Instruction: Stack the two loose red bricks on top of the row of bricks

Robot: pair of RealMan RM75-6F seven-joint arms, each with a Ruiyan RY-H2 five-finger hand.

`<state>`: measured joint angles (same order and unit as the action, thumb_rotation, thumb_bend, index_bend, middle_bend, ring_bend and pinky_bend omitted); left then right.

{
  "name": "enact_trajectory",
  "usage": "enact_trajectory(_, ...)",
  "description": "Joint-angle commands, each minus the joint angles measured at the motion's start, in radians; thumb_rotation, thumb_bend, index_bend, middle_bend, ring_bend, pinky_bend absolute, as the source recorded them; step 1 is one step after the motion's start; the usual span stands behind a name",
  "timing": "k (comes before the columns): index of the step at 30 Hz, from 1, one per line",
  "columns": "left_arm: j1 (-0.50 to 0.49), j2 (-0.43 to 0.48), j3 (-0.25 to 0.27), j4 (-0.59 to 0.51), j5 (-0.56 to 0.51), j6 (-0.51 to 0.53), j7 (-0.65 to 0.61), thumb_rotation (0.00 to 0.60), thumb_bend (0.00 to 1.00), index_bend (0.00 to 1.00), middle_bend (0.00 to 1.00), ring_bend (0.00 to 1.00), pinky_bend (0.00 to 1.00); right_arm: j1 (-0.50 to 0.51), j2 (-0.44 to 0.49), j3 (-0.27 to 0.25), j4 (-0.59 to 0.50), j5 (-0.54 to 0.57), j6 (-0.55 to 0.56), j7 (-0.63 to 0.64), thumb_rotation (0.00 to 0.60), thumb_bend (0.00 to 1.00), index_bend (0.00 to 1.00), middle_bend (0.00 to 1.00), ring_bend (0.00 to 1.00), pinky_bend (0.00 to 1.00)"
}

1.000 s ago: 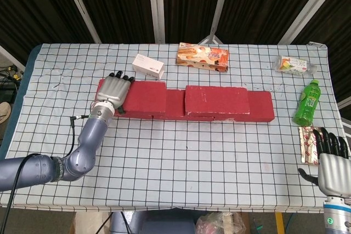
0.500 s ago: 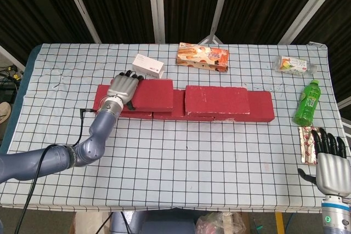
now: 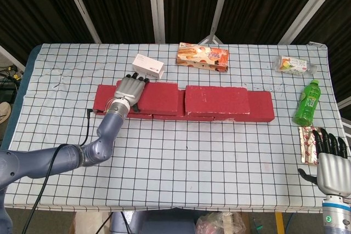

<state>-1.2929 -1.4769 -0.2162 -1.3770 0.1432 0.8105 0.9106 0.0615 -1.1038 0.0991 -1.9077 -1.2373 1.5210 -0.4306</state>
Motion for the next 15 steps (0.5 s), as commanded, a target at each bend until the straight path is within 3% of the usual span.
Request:
enact_trajectory(1,-0.008,-0.014,0.006,0.014,-0.001,0.001,-0.007,0.6,0.0,0.21,0.18,0.07,0.14,0.001,0.0,0.001,0.001,0.001,-0.001,0.0,0.6,0.15,0.0,0.0,0.0,0.0)
enact_trajectory(15,-0.04,-0.061,0.008,0.048,-0.018,0.04,-0.015,0.6,0.0,0.21,0.18,0.07,0.14,0.0,0.002,0.004,0.003,0.004,-0.003,0.007,0.6,0.15,0.0,0.0,0.0,0.0)
